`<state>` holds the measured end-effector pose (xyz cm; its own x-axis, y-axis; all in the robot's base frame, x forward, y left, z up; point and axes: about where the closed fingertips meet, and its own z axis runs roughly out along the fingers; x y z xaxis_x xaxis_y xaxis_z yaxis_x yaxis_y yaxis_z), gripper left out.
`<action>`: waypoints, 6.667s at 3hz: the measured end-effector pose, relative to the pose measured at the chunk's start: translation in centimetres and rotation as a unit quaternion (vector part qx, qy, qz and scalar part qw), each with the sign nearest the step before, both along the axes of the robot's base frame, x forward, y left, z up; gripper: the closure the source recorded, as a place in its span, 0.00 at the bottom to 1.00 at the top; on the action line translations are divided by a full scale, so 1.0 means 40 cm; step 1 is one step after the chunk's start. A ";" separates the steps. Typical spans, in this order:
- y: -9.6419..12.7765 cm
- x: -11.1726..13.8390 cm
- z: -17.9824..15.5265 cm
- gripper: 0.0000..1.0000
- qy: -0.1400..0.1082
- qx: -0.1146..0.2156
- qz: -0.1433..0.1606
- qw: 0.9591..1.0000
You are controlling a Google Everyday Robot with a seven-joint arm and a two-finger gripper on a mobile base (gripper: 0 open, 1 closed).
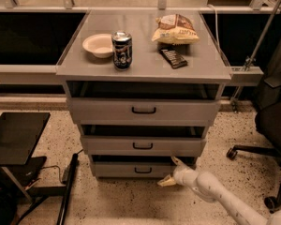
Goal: Open bottom drawer
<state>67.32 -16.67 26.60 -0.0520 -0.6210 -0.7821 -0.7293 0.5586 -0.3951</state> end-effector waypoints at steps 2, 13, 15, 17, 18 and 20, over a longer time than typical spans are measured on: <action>0.041 0.029 -0.032 0.00 0.002 0.016 -0.018 1.000; -0.046 0.090 -0.175 1.00 0.041 0.006 -0.067 0.997; -0.054 0.081 -0.170 1.00 0.040 0.018 -0.071 0.997; -0.035 0.025 -0.175 1.00 0.043 0.043 -0.073 0.995; -0.004 -0.014 -0.184 1.00 0.049 0.057 -0.063 0.995; -0.004 -0.012 -0.172 0.82 0.049 0.057 -0.063 0.995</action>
Offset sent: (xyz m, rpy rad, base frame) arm 0.0814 0.0056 -0.0218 0.0156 -0.0504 -0.3331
